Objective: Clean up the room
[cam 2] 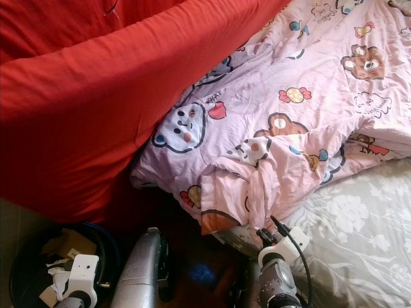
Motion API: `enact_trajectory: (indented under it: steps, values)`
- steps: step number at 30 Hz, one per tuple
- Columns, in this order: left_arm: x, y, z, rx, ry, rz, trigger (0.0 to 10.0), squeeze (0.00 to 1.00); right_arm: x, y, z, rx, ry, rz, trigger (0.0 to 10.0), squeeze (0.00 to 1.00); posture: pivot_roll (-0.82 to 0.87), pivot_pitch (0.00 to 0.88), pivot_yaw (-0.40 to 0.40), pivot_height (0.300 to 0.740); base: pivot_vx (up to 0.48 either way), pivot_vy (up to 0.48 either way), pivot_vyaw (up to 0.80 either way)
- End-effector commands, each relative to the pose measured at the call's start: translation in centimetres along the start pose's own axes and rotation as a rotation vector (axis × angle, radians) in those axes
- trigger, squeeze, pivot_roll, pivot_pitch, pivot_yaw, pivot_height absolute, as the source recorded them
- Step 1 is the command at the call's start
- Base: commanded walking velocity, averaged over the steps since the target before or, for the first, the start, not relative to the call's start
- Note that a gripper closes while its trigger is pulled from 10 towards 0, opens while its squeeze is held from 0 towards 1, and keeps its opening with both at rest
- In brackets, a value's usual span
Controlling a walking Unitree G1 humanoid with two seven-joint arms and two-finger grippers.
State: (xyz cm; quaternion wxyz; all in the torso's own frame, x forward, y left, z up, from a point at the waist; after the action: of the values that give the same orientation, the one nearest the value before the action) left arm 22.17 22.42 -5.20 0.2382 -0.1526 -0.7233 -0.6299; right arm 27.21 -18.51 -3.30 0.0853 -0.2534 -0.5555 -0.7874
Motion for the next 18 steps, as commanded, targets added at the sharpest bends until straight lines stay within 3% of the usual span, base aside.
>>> enact_trajectory:
  steps: [1, 5, 8, 18]
  values:
    - [0.39, -1.22, 0.29, 0.014, 0.024, 0.052, 10.0, 0.0, 0.37, -0.56, -0.83, 0.027, -0.016, 0.005, 10.0, 0.0, 0.19, 0.239, 0.009, 0.626, 0.0, 0.0, 0.0]
    - [0.3, -1.15, 0.23, 0.016, 0.026, 0.054, 10.0, 0.0, 0.38, -0.46, -1.11, 0.026, -0.021, 0.002, 10.0, 0.0, 0.19, 0.231, 0.006, 0.626, 0.0, 0.0, 0.0]
    - [0.22, -1.17, 0.14, 0.021, 0.029, 0.061, 10.0, 0.0, 0.38, -0.35, -1.19, 0.075, -0.016, -0.003, 10.0, 0.0, 0.18, 0.223, 0.003, 0.645, 0.0, 0.0, 0.0]
    - [0.13, -1.3, -0.07, 0.024, 0.033, 0.073, 10.0, 0.0, 0.46, -0.48, -1.37, 0.101, -0.024, 0.003, 10.0, 0.0, 0.18, 0.207, 0.0, 0.695, 0.0, 0.0, 0.0]
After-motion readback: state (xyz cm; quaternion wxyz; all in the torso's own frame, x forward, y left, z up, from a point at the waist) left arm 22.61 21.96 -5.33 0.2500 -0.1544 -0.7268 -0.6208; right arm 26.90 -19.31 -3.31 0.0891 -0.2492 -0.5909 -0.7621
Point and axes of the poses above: a point about 5 cm out from each wrist's last joint towards the gripper, its own x axis pointing back from the gripper into the wrist, its own y axis along the axis of the wrist's last joint, z = x × y, the point moved 1 cm from there along -x, pointing out of the wrist towards the gripper, and after that the axes turned 15 degrees about x, right-handed, at the moved point
